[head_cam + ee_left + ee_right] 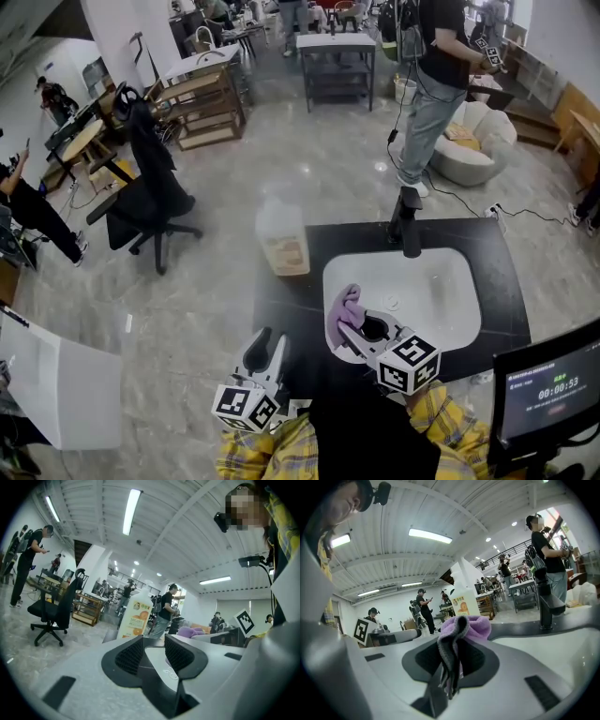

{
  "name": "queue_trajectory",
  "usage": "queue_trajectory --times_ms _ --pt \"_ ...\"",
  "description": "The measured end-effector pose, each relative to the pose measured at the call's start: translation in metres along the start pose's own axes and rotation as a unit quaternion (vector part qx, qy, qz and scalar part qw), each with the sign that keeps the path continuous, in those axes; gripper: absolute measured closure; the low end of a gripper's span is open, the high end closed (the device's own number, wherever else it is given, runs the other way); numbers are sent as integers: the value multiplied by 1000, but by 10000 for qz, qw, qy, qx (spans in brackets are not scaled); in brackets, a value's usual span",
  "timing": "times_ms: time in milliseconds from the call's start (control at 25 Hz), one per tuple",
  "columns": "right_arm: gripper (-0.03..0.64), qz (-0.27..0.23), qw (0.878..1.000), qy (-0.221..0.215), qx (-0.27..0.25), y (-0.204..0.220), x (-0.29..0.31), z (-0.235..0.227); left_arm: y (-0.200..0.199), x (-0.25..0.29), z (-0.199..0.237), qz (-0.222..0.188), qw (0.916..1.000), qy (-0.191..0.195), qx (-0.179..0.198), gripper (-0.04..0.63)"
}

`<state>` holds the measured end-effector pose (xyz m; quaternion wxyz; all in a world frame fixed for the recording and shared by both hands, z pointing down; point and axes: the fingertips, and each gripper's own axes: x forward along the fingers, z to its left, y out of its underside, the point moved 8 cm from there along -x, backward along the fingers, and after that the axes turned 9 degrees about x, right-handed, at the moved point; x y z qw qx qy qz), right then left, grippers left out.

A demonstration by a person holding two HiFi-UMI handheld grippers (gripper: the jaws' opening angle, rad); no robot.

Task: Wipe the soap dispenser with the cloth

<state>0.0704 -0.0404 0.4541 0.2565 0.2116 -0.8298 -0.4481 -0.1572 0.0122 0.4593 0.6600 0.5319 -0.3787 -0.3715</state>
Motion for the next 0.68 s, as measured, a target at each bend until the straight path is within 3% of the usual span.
queue_trajectory --times_ms 680 --pt "538 92 9999 -58 -34 -13 19 -1 -9 15 12 25 9999 95 29 462"
